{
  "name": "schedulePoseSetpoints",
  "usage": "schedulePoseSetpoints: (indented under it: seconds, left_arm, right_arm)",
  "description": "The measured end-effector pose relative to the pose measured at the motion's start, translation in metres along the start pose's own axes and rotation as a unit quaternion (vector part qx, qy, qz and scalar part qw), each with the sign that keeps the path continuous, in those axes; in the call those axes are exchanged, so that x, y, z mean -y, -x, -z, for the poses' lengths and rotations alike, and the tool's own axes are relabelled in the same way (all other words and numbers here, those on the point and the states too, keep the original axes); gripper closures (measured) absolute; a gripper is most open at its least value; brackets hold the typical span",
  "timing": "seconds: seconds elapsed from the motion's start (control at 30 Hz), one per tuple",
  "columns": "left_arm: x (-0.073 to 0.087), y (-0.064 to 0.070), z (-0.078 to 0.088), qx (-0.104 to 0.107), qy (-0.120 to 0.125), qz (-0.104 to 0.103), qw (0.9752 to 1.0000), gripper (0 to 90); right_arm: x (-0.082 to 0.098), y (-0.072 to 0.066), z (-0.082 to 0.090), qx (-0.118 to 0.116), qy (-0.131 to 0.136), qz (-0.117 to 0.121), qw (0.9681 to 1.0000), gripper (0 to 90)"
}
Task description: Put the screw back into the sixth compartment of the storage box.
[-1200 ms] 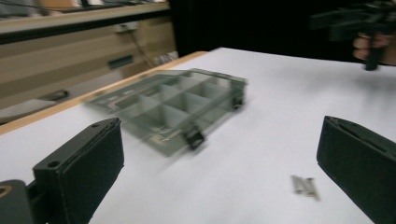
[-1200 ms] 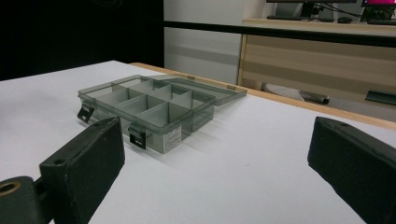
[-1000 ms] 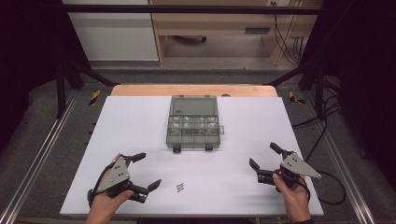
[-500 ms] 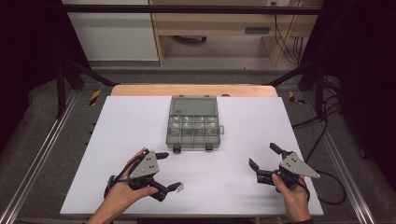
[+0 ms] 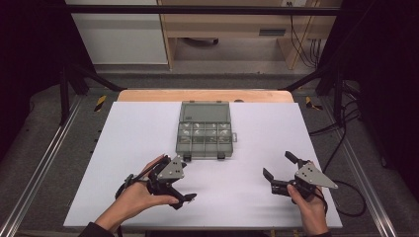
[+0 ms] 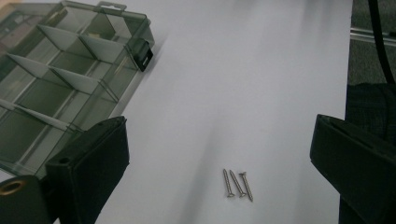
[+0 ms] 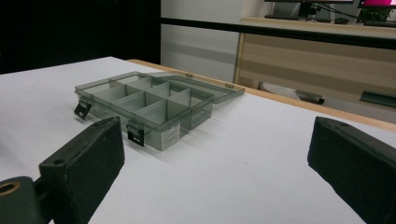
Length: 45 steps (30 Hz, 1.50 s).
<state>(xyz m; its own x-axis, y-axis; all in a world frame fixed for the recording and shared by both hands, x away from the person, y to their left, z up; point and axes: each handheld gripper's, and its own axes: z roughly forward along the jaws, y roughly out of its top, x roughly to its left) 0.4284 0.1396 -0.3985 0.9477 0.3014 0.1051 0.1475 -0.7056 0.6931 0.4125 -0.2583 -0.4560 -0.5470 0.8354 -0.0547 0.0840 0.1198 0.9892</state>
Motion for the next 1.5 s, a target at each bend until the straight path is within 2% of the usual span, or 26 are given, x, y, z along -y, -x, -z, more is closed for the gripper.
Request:
schedulePoseSetpoints:
  seconds: [0.07,0.17,0.27,0.3,0.43,0.5,0.57,0.73,0.77,1.17,1.3,1.5]
  left_arm:
    - [-0.003,-0.001,-0.004,0.009,-0.022,-0.006,0.9997,5.4]
    - [-0.005,-0.001,-0.006,0.013,-0.033,-0.004,0.9994,5.6]
    - [-0.008,-0.002,-0.01,0.013,-0.052,-0.008,0.9985,6.6]
    - [-0.01,-0.003,-0.011,0.013,-0.066,-0.01,0.9977,7.4]
    - [-0.013,-0.005,-0.014,0.015,-0.074,-0.001,0.9971,7.5]
    - [-0.015,-0.007,-0.017,0.018,-0.099,-0.007,0.9949,7.5]
    - [-0.016,-0.006,-0.019,0.017,-0.108,-0.008,0.9939,7.5]
    - [-0.017,-0.007,-0.023,0.019,-0.116,0.002,0.993,7.4]
    - [-0.017,-0.009,-0.023,0.019,-0.124,-0.003,0.9921,7.4]
    - [-0.016,-0.013,-0.031,0.027,-0.156,0.006,0.9874,7.3]
    - [-0.015,-0.015,-0.032,0.029,-0.164,0.01,0.9861,10.5]
    - [-0.014,-0.017,-0.034,0.033,-0.174,0.021,0.984,20.0]
  right_arm:
    - [0.0,0.0,0.0,0.001,0.001,0.001,1.0,4.0]
    - [0.0,0.0,0.0,0.001,0.0,0.0,1.0,4.1]
    - [0.0,0.0,0.0,0.001,-0.001,0.001,1.0,4.1]
    - [0.0,-0.001,-0.001,0.0,-0.003,0.002,1.0,4.1]
    - [0.0,-0.002,-0.001,0.0,-0.003,0.003,1.0,4.1]
    - [0.0,-0.002,-0.001,0.0,-0.004,0.003,1.0,4.1]
    - [0.0,-0.002,-0.001,0.0,-0.004,0.002,1.0,4.2]
    - [0.0,-0.002,-0.001,0.0,-0.005,0.004,1.0,4.2]
    - [0.0,-0.002,-0.001,0.0,-0.005,0.004,1.0,4.2]
    - [0.0,-0.003,-0.002,0.001,-0.008,0.007,0.9999,4.3]
    - [0.0,-0.003,-0.001,0.001,-0.009,0.006,0.9999,4.4]
    - [0.0,-0.003,-0.002,0.001,-0.01,0.006,0.9999,4.4]
